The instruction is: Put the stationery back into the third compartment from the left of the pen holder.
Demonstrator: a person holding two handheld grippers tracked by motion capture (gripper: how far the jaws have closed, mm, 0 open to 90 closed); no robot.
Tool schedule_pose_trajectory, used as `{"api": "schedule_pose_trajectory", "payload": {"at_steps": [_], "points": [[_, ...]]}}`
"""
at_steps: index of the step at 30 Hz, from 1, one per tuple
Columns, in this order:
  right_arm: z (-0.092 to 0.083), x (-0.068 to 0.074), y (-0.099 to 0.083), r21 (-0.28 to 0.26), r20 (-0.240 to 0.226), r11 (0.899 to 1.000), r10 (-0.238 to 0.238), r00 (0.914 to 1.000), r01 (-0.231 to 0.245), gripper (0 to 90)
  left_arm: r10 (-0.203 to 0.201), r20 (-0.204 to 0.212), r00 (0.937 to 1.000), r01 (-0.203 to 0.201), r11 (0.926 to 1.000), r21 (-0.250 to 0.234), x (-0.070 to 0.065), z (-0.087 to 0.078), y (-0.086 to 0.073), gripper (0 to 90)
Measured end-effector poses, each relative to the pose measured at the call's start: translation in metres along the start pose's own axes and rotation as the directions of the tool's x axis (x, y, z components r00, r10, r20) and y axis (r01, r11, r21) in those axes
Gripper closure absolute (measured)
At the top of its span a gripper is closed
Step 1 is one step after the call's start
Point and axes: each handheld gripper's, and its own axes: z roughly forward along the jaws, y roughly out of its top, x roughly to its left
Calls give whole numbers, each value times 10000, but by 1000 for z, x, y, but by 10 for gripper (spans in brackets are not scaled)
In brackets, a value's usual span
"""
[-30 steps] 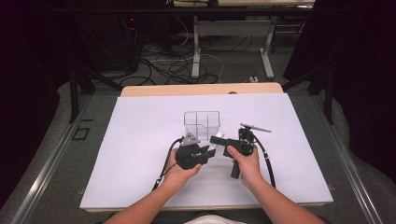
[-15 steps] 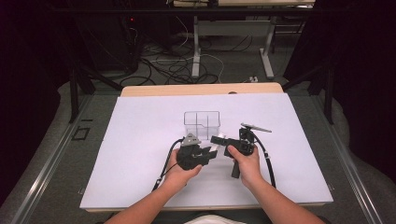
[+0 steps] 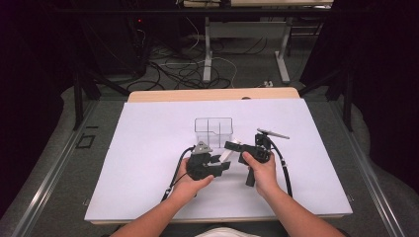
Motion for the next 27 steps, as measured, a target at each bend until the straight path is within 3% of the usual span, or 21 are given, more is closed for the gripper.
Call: {"api": "schedule_pose_trajectory", "payload": {"at_steps": [8, 14, 20, 21, 27], "points": [[-6, 3, 12, -209, -60, 9997, -88, 9999, 87, 663, -14, -197, 9998, 15, 10000, 74, 5, 1, -2, 465], [-11, 7, 18, -423, 30, 9976, -541, 9985, 541, 664, 26, -346, 9994, -20, 9998, 177, 9, 2, -4, 447], [-13, 12, 26, -715, 151, 9950, -687, 9975, 696, 664, 59, -574, 9983, -46, 9997, 220, 10, 1, -5, 427], [-13, 13, 27, -723, 134, 9947, -719, 9973, 727, 664, 219, -637, 9977, -205, 9996, 217, 11, 1, -5, 423], [-14, 19, 35, -703, 213, 9916, -1075, 9940, 1087, 664, 149, -836, 9964, -134, 9997, 186, 15, 0, -5, 392]]}}
